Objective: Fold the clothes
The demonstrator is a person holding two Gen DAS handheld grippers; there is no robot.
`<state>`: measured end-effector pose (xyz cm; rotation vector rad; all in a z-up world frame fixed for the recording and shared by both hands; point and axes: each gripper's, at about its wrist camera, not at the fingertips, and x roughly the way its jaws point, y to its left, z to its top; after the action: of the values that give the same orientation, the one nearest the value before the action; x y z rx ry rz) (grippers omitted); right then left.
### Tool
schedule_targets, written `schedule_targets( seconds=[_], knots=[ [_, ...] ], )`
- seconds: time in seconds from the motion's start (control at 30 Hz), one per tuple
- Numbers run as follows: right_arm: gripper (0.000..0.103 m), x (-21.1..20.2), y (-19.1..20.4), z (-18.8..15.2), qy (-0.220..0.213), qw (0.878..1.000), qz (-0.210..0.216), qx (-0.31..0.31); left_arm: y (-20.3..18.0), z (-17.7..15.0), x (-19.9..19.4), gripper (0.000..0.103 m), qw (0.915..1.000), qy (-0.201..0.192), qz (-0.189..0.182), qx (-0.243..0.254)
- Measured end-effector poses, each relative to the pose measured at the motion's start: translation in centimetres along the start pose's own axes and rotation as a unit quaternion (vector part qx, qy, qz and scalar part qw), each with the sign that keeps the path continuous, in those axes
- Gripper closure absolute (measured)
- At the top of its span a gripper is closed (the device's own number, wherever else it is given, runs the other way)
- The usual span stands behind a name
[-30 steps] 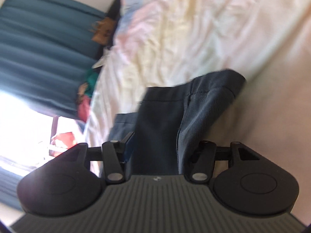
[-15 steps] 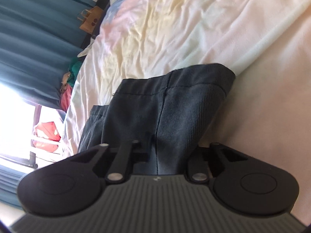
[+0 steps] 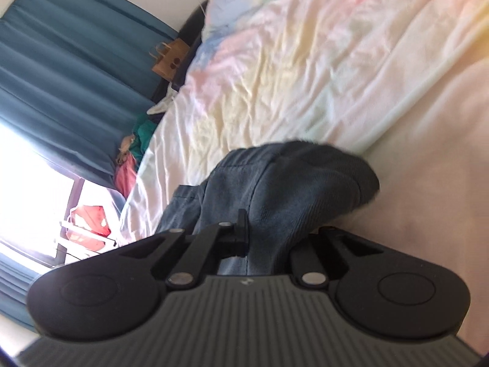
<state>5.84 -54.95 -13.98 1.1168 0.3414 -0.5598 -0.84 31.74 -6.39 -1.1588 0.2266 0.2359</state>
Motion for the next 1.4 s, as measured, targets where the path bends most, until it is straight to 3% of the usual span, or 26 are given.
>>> schedule_targets(
  seconds=[0.07, 0.2, 0.33, 0.47, 0.63, 0.8, 0.93, 1.0, 1.07, 1.1, 1.23, 1.4],
  knots=[
    [0.096, -0.8, 1.1, 0.4, -0.008, 1.000, 0.008, -0.015, -0.9, 0.4, -0.3, 0.099, 0.9998, -0.018, -0.011, 0.000],
    [0.096, -0.1, 4.6, 1.3, -0.012, 0.999, 0.012, -0.048, -4.1, 1.8, 3.2, 0.099, 0.9999, -0.013, 0.001, -0.005],
    [0.096, 4.7, 10.4, 2.3, -0.002, 0.997, 0.003, -0.076, -9.2, 3.6, 10.8, 0.098, 0.9994, 0.009, 0.029, 0.019],
    [0.096, 12.6, 16.6, 2.3, 0.001, 0.993, -0.026, -0.116, -13.4, 4.1, 21.8, 0.096, 0.9945, 0.021, 0.086, 0.057],
    [0.096, 22.9, 21.0, -0.1, 0.008, 0.980, -0.082, -0.179, -14.8, 2.4, 35.3, 0.095, 0.9757, 0.053, 0.175, 0.120],
    [0.093, 29.6, 19.9, -1.8, 0.048, 0.971, -0.129, -0.194, -13.1, 0.4, 42.2, 0.079, 0.9553, 0.091, 0.213, 0.183],
    [0.086, 29.8, 18.0, -1.4, 0.069, 0.977, -0.086, -0.185, -12.5, -0.4, 42.3, 0.057, 0.9503, 0.104, 0.179, 0.233],
    [0.073, 28.4, 16.8, -1.2, 0.069, 0.980, -0.061, -0.177, -12.9, -0.7, 41.3, 0.040, 0.9451, 0.106, 0.165, 0.261],
    [0.046, 26.3, 15.4, -1.2, 0.064, 0.984, -0.041, -0.162, -13.4, -0.8, 39.6, 0.031, 0.9447, 0.105, 0.151, 0.271],
    [0.042, 25.2, 14.7, -1.1, 0.062, 0.986, -0.031, -0.154, -13.5, -0.8, 38.5, 0.025, 0.9464, 0.104, 0.143, 0.270],
    [0.041, 21.0, 11.9, -1.0, 0.051, 0.991, 0.008, -0.122, -12.6, -0.8, 33.1, 0.020, 0.9633, 0.103, 0.104, 0.225],
    [0.040, 15.7, 8.4, -0.8, 0.039, 0.994, 0.057, -0.082, -6.9, -0.4, 25.9, 0.010, 0.9877, 0.103, 0.083, 0.083]
  ],
)
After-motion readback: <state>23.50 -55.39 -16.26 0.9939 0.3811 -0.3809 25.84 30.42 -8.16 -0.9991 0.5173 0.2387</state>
